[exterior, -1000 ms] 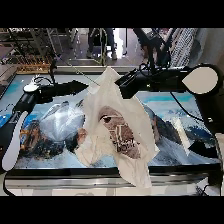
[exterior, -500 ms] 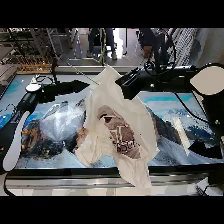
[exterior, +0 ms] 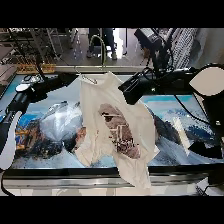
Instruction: Fold the clothes and pants, and hang the long-sleeved shirts on hangers.
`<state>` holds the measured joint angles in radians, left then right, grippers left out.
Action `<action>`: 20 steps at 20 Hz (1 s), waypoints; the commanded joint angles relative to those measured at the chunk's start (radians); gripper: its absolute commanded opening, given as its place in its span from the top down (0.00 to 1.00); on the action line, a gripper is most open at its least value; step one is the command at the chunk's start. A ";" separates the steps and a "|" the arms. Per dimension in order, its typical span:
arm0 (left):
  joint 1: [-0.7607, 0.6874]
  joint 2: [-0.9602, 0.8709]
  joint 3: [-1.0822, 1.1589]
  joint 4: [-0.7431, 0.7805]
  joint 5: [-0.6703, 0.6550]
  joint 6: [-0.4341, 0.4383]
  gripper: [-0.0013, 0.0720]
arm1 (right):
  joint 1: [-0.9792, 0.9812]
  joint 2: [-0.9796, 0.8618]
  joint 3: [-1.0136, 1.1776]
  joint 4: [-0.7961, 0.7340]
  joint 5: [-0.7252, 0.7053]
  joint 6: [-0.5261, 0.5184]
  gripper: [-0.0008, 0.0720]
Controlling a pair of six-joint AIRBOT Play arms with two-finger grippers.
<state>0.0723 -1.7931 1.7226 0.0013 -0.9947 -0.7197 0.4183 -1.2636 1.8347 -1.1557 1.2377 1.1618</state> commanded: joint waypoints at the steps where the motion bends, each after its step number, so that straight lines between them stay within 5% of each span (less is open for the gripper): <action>1: 0.016 -0.001 0.001 -0.008 -0.025 -0.010 0.97 | 0.000 0.000 0.000 -0.108 0.037 0.004 0.96; 10: 0.023 0.001 0.001 -0.002 -0.110 -0.039 0.97 | 0.000 -0.023 -0.002 -0.439 0.187 -0.178 0.96; 20: 0.002 0.132 0.001 0.095 -0.159 -0.080 0.97 | 0.000 -0.205 -0.008 -0.545 0.183 -0.318 0.96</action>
<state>0.0872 -1.7050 1.7226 0.0456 -1.1290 -0.7689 0.4187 -1.4166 1.8294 -1.6695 1.4277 0.8688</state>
